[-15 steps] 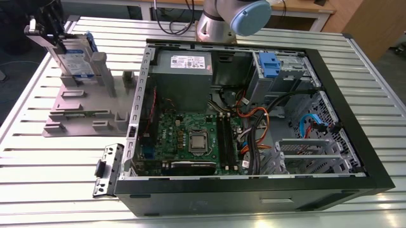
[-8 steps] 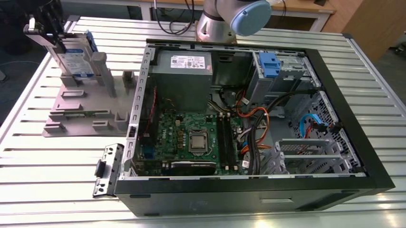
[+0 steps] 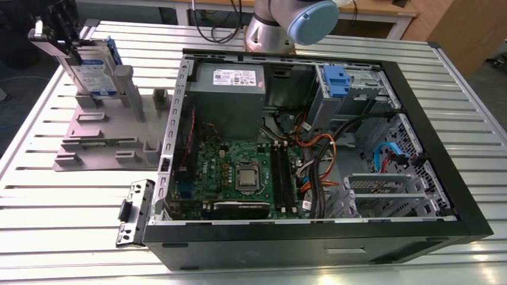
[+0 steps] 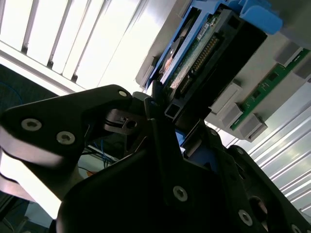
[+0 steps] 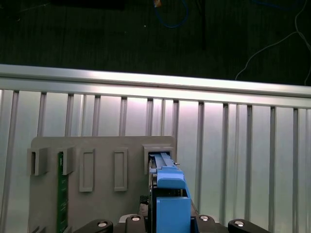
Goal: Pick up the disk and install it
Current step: 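Pick up the disk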
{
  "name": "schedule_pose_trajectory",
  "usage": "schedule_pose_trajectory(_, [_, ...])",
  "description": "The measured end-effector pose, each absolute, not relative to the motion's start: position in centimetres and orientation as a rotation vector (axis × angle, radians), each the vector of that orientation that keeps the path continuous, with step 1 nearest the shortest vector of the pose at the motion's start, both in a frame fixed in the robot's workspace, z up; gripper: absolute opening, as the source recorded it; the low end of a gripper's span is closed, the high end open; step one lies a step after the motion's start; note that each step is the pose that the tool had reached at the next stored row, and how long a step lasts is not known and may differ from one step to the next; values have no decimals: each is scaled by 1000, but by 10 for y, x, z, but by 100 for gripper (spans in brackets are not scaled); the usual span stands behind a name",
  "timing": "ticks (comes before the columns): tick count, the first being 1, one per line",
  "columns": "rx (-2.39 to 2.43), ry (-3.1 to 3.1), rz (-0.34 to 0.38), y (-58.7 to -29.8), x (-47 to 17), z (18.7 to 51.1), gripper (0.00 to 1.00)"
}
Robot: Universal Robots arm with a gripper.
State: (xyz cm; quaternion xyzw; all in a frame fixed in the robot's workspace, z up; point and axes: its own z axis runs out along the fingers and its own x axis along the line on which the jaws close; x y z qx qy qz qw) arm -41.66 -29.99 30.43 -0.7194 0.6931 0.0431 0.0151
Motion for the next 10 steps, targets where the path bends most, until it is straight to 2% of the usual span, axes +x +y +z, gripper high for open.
schedule_pose_trajectory(10, [-2239,2157,134,-300,-417,307,36])
